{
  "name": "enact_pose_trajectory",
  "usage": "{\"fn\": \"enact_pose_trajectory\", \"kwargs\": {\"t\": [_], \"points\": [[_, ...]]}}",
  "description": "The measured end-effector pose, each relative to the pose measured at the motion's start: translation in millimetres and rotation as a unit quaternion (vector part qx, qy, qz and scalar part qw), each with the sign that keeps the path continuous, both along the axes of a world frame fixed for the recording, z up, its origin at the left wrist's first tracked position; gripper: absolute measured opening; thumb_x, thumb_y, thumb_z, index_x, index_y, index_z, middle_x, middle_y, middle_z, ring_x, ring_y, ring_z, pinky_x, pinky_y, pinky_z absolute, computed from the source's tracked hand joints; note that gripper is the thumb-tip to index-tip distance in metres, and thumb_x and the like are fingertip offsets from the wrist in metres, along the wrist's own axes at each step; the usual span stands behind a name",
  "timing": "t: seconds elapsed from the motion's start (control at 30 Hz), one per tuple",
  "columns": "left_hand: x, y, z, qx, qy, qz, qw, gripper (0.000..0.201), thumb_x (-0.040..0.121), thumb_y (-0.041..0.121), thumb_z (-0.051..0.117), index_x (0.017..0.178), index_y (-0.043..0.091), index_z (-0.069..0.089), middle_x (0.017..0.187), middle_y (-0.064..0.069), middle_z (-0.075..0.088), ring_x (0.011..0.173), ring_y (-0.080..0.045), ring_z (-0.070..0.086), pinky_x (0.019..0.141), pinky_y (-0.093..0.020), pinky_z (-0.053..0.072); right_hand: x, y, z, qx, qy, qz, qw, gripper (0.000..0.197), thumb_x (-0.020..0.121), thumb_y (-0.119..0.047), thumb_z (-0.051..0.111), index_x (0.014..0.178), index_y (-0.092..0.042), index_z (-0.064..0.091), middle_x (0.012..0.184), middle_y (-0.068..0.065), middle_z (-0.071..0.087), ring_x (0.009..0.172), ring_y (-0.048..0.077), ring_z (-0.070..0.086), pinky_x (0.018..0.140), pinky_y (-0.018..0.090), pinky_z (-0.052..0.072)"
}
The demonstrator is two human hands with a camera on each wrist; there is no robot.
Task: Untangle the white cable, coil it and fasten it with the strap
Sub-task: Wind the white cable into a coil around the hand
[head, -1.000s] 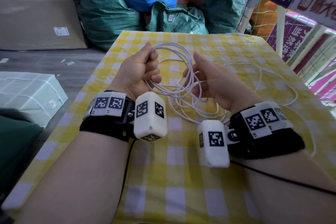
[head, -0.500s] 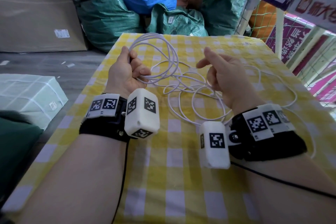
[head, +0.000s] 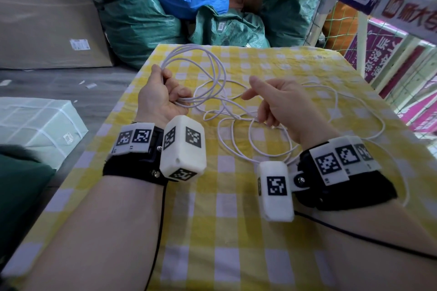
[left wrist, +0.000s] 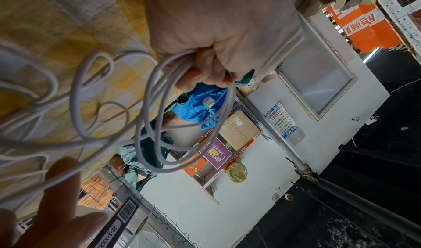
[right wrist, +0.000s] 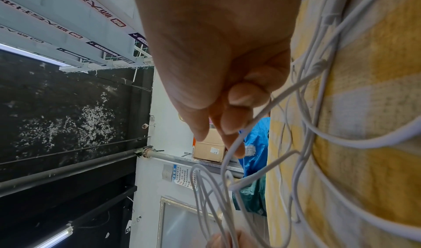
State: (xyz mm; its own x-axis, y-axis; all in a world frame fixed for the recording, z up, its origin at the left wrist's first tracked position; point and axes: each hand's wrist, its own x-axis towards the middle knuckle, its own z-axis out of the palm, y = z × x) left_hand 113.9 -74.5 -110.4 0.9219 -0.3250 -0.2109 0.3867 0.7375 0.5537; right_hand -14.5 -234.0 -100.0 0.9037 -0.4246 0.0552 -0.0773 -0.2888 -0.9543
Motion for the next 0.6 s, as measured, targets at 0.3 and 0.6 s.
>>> {"fn": "enact_pose_trajectory", "kwargs": {"t": [0.3, 0.6], "points": [[0.2, 1.2, -1.4, -0.006, 0.004, -0.002, 1.0, 0.047, 0.101, 0.04, 0.033, 0.062, 0.014, 0.042, 0.038, 0.006, 0.021, 0.029, -0.009, 0.018, 0.034, -0.016, 0.028, -0.9, 5.8, 1.0, 0.001, 0.075, 0.075, 0.994, 0.043, 0.097, -0.041, 0.045, 0.092, -0.007, 0.071, 0.051, 0.006, 0.065, 0.036, 0.012, 0.051, 0.035, 0.018, 0.037], [1.3, 2.7, -1.2, -0.031, 0.013, 0.008, 0.999, 0.048, 0.101, 0.04, 0.034, 0.062, 0.013, 0.041, 0.037, 0.006, 0.021, 0.028, -0.009, 0.019, 0.034, -0.014, 0.028, -4.8, 9.8, 4.0, -0.003, 0.141, 0.102, 0.985, 0.045, 0.099, -0.041, 0.039, 0.098, -0.006, 0.067, 0.068, 0.013, 0.072, 0.044, 0.016, 0.057, 0.042, 0.021, 0.042]]}}
